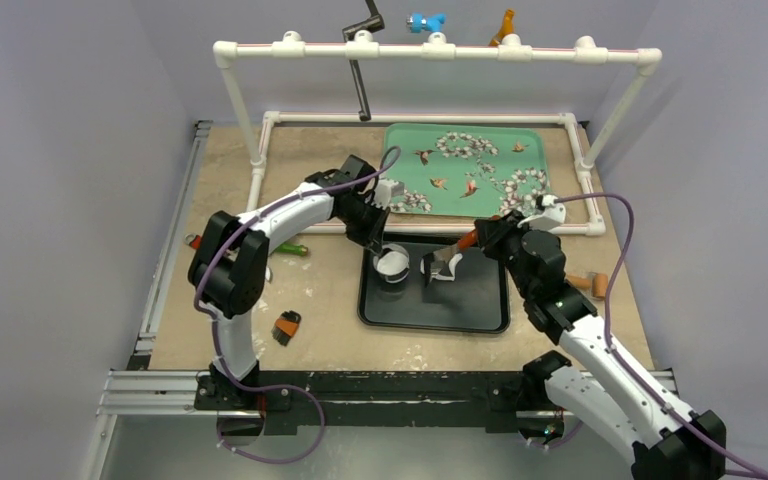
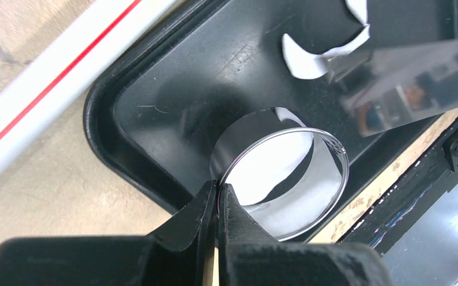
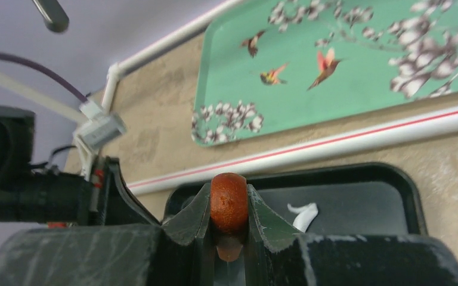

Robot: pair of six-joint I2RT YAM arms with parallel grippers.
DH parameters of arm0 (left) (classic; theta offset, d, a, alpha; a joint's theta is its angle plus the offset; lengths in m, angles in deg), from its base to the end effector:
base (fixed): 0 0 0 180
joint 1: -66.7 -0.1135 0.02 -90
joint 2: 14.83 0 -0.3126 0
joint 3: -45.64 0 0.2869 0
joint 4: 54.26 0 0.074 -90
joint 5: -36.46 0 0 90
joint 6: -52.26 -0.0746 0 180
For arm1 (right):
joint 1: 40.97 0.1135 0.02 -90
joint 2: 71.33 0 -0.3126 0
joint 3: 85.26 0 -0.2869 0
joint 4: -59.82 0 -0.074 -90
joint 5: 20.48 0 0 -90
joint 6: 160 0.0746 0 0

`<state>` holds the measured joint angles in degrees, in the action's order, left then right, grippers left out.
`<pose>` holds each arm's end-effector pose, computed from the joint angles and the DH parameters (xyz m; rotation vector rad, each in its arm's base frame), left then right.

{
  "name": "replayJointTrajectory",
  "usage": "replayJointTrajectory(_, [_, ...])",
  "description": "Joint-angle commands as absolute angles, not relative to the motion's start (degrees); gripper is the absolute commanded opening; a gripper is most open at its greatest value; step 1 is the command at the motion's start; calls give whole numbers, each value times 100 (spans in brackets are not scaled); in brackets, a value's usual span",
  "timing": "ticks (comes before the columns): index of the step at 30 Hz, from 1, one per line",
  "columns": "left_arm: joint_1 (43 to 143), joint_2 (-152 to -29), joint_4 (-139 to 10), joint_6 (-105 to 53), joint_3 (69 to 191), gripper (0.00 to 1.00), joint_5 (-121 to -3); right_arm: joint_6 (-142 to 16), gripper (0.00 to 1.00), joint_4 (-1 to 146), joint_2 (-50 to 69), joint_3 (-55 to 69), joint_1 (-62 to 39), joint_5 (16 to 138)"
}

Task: Roll out the dumpling wrappers from the dough

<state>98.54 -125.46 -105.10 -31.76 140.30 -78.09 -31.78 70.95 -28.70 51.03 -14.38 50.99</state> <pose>0.3760 -0.2700 0.1967 0.7483 2.7008 -0.7625 0.2068 0.0770 0.3054 0.4159 1.7190 0.5459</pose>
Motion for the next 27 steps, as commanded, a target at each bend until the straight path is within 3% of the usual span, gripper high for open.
replayJointTrajectory(1, [9790,-11688,-10529,-3435,14101,0,-7766,-2584,0,6461,-2628,5343,-1510,6257])
replayJointTrajectory(12, [9797,-11561,-10432,-3224,13795,0,-8333,-1903,0,3458,-1936,6918,-1606,6937])
replayJointTrajectory(27, [9813,-12182,-9820,-2781,13386,0,-8577,-1252,0,2646,-1415,7573,-2222,7187])
